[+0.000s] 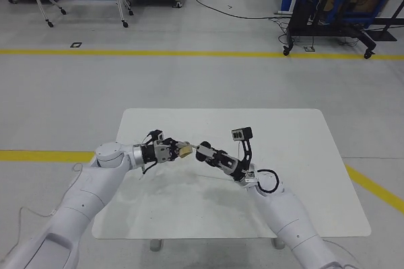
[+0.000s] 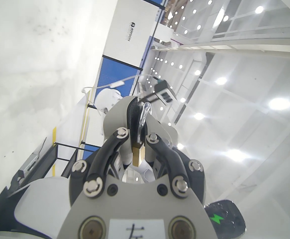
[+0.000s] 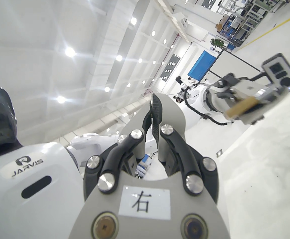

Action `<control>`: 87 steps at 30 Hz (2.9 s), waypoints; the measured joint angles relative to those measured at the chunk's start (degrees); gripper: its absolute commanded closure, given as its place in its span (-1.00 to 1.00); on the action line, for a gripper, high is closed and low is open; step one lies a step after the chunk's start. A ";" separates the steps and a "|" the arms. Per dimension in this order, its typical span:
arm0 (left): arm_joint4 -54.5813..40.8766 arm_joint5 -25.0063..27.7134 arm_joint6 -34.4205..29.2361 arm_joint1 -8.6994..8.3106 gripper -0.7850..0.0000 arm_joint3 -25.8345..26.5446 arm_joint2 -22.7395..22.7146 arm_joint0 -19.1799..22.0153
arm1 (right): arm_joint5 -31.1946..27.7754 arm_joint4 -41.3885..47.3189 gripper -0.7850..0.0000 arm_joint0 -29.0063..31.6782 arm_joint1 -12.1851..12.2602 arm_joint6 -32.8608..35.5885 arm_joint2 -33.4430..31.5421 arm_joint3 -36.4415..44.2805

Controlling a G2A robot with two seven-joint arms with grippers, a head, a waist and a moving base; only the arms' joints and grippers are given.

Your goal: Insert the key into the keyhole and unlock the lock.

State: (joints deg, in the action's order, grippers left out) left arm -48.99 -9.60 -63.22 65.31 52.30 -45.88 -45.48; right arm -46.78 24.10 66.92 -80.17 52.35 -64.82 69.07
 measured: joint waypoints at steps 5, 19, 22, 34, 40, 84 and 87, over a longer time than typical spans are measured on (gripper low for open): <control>6.36 -8.86 0.60 -0.03 1.00 -0.06 1.91 0.76 | -0.68 -34.80 1.00 1.91 1.09 -10.25 -1.38 12.33; 1.88 -8.68 -1.20 0.08 1.00 -0.38 0.02 0.25 | 1.36 -67.66 1.00 6.61 1.96 -16.04 -4.02 22.98; 2.29 -10.33 0.74 0.08 1.00 0.75 0.12 -0.95 | 2.06 -71.14 1.00 6.41 2.23 -16.25 -4.16 24.30; 3.69 -17.97 1.91 0.03 1.00 1.57 -0.10 -1.29 | -4.96 -112.57 1.00 9.93 5.30 -25.62 -5.39 38.32; 4.63 -18.25 2.89 0.26 1.00 1.48 -0.01 -1.12 | -3.07 -127.78 1.00 10.37 5.69 -27.71 1.97 40.23; 7.94 -18.77 4.56 1.66 1.00 0.28 -0.62 -0.81 | 6.59 -139.56 1.00 7.65 5.14 -18.57 13.08 38.84; 8.20 -18.84 4.25 1.74 1.00 0.13 -0.61 -0.73 | 6.70 -139.62 1.00 7.35 5.03 -18.09 13.52 38.73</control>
State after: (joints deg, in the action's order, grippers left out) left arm -40.78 -28.44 -58.97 67.05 52.42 -46.48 -46.21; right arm -40.08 -115.53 74.27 -75.14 34.26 -51.31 107.81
